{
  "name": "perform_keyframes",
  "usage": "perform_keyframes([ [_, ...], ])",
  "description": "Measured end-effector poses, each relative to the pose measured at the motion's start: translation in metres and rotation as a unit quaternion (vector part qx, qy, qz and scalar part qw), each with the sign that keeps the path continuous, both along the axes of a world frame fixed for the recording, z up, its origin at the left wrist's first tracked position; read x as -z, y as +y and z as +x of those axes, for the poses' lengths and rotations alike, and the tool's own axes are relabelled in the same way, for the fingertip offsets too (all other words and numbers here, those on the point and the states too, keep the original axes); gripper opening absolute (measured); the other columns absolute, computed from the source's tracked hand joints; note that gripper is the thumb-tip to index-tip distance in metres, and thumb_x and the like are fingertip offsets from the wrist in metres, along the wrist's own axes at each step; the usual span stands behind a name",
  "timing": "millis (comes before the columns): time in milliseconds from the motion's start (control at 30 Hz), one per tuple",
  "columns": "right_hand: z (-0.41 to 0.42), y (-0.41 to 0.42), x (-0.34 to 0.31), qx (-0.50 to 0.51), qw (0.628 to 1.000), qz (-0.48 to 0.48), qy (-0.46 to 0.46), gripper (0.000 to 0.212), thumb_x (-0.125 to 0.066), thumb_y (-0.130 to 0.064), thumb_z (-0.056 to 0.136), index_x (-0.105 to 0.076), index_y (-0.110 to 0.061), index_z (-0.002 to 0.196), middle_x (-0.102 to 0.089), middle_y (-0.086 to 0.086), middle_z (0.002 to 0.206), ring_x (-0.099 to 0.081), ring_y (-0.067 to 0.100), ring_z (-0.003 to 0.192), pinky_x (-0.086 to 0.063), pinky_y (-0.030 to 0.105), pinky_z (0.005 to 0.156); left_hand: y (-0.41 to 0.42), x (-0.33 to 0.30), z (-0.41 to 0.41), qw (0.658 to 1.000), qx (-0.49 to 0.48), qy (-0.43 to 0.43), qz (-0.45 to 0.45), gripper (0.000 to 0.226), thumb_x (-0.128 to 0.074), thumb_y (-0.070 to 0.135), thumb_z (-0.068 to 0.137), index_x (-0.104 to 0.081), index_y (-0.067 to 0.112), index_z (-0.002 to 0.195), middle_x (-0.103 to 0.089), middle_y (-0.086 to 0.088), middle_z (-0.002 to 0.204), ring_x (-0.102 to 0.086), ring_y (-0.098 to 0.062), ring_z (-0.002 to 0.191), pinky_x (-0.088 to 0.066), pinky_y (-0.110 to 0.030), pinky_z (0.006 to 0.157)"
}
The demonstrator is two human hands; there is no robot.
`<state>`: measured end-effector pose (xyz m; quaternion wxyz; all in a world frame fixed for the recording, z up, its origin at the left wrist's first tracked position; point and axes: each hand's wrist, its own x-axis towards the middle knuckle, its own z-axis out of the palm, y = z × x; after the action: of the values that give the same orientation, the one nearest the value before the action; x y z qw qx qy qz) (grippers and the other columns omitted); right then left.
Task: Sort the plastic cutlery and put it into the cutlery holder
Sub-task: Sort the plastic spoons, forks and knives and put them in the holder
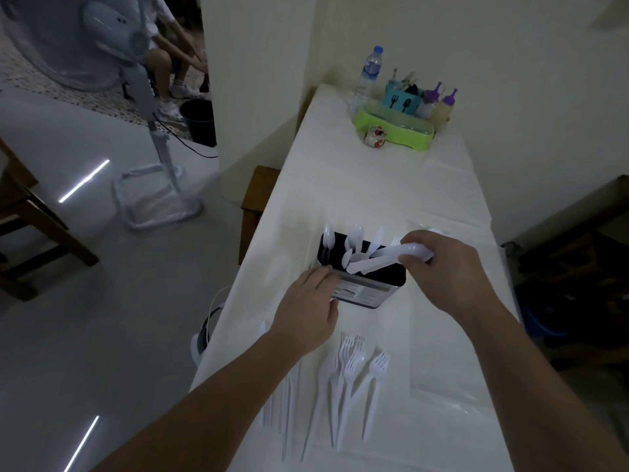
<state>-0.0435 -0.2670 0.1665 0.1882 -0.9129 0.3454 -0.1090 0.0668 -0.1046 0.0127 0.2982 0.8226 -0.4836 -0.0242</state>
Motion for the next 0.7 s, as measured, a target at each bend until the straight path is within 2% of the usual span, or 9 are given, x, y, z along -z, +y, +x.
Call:
perform_keyframes([
  [100, 0.007, -0.003, 0.005, -0.016, 0.999, -0.013, 0.027, 0.013, -0.062, -0.023, 0.088, -0.068, -0.027, 0.1, -0.062, -0.004, 0.069, -0.053, 0.001, 0.06, -0.039, 0.007, 0.055, -0.008, 0.003, -0.002, 0.999, 0.026, -0.04, 0.014, 0.05, -0.048, 0.026, 0.094, -0.048, 0.01, 0.141, -0.049, -0.006, 0.145, -0.04, -0.021, 0.138, -0.03, -0.035, 0.118],
  [167, 0.012, -0.005, 0.007, -0.025, 0.999, -0.023, 0.032, 0.012, -0.06, -0.022, 0.089, -0.068, -0.025, 0.099, -0.059, -0.006, 0.068, -0.051, 0.004, 0.06, -0.034, 0.009, 0.052, -0.012, 0.004, -0.004, 0.997, 0.039, -0.055, 0.033, 0.053, -0.046, 0.029, 0.095, -0.044, 0.01, 0.144, -0.045, -0.006, 0.15, -0.035, -0.022, 0.141, -0.026, -0.037, 0.119],
  [300, 0.021, -0.008, 0.005, -0.028, 0.999, -0.023, 0.033, 0.012, -0.059, -0.02, 0.09, -0.067, -0.025, 0.097, -0.058, -0.011, 0.066, -0.051, 0.002, 0.06, -0.032, 0.01, 0.054, -0.015, 0.0, -0.003, 0.996, 0.036, -0.07, 0.038, 0.054, -0.05, 0.03, 0.094, -0.046, 0.01, 0.144, -0.045, -0.005, 0.149, -0.034, -0.023, 0.142, -0.026, -0.037, 0.119],
  [433, 0.025, -0.009, 0.003, -0.024, 0.999, -0.03, 0.033, 0.013, -0.058, -0.018, 0.089, -0.067, -0.023, 0.096, -0.057, -0.008, 0.066, -0.052, 0.013, 0.063, -0.034, 0.024, 0.062, -0.016, -0.002, -0.004, 0.997, 0.033, -0.058, 0.035, 0.054, -0.053, 0.027, 0.092, -0.046, 0.009, 0.143, -0.047, -0.005, 0.148, -0.035, -0.024, 0.142, -0.027, -0.037, 0.119],
  [567, 0.027, -0.009, 0.0, -0.026, 0.998, -0.032, 0.039, 0.014, -0.059, -0.017, 0.087, -0.069, -0.021, 0.097, -0.062, -0.002, 0.071, -0.054, 0.017, 0.067, -0.039, 0.026, 0.064, -0.019, -0.005, -0.005, 0.998, 0.034, -0.044, 0.02, 0.053, -0.054, 0.023, 0.091, -0.047, 0.007, 0.142, -0.05, -0.008, 0.145, -0.041, -0.026, 0.137, -0.033, -0.039, 0.116],
  [700, 0.029, -0.007, 0.003, -0.038, 0.998, -0.019, 0.036, 0.016, -0.058, -0.017, 0.086, -0.068, -0.022, 0.097, -0.064, -0.002, 0.072, -0.053, 0.011, 0.061, -0.038, 0.021, 0.056, -0.023, -0.008, -0.006, 0.998, 0.04, -0.037, 0.018, 0.053, -0.051, 0.021, 0.091, -0.047, 0.006, 0.142, -0.05, -0.009, 0.145, -0.042, -0.026, 0.137, -0.033, -0.04, 0.116],
])
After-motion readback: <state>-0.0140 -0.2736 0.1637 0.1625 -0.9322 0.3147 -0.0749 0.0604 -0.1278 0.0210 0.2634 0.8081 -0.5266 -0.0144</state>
